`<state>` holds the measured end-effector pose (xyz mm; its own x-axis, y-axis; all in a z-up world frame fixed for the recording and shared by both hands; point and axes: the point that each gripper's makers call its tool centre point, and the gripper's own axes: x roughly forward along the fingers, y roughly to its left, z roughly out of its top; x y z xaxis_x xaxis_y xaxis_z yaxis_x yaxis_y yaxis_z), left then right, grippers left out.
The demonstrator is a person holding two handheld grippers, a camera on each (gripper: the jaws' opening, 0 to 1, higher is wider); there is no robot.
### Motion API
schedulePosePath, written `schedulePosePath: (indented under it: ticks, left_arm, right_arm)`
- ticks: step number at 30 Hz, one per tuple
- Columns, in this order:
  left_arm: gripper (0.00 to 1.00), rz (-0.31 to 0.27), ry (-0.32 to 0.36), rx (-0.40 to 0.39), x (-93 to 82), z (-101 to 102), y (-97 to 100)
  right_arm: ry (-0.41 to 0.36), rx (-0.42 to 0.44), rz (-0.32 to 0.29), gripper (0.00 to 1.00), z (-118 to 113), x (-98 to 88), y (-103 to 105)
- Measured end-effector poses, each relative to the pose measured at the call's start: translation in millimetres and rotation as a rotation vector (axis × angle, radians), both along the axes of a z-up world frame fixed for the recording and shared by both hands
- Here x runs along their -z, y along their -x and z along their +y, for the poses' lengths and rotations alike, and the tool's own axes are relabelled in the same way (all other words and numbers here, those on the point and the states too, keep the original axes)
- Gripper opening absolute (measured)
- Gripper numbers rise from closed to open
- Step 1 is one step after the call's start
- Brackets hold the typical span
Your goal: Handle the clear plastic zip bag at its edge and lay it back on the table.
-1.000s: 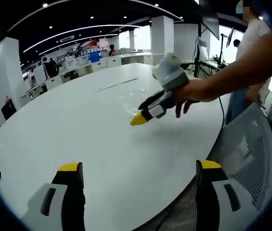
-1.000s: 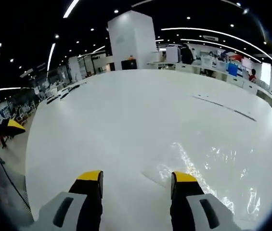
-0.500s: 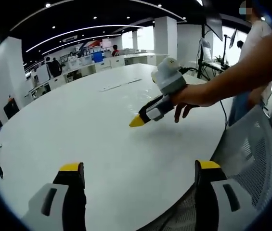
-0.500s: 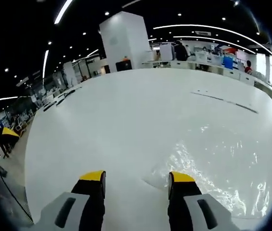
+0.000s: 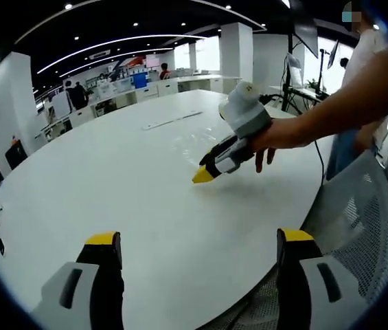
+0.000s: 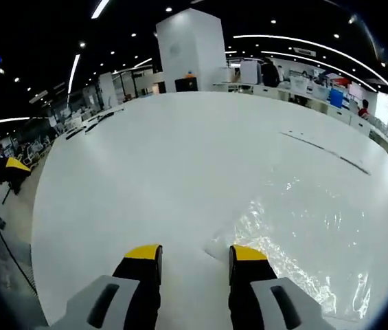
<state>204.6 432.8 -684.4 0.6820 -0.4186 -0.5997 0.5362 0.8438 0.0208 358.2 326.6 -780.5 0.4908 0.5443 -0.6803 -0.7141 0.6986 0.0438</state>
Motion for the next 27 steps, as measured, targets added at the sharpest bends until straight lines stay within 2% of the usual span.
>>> schedulePosePath:
  ticks: [7, 9, 12, 20, 24, 27]
  left_arm:
    - [0.91, 0.004, 0.000, 0.002, 2.6, 1, 0.5]
    - [0.91, 0.005, 0.000, 0.002, 2.8, 0, 0.7]
    - [0.91, 0.002, 0.001, 0.003, 1.5, -1, 1.4]
    - [0.90, 0.005, 0.000, -0.017, 2.3, 7, 3.6]
    - [0.89, 0.006, -0.001, -0.024, 2.4, 10, 3.8]
    - [0.89, 0.005, 0.002, -0.031, 1.7, 11, 2.7]
  right_arm:
    - [-0.032, 0.031, 0.014, 0.20, -9, -1.6, -1]
    - [-0.045, 0.062, 0.042, 0.22, -8, -2.9, 1]
    - [-0.077, 0.120, 0.047, 0.29, -5, -4.7, -6]
    - [-0.001, 0.164, 0.022, 0.27, 4, -3.4, -23]
    - [0.029, 0.181, 0.027, 0.17, 3, -3.7, -28]
    - [0.088, 0.157, 0.014, 0.10, -1, -3.9, -27]
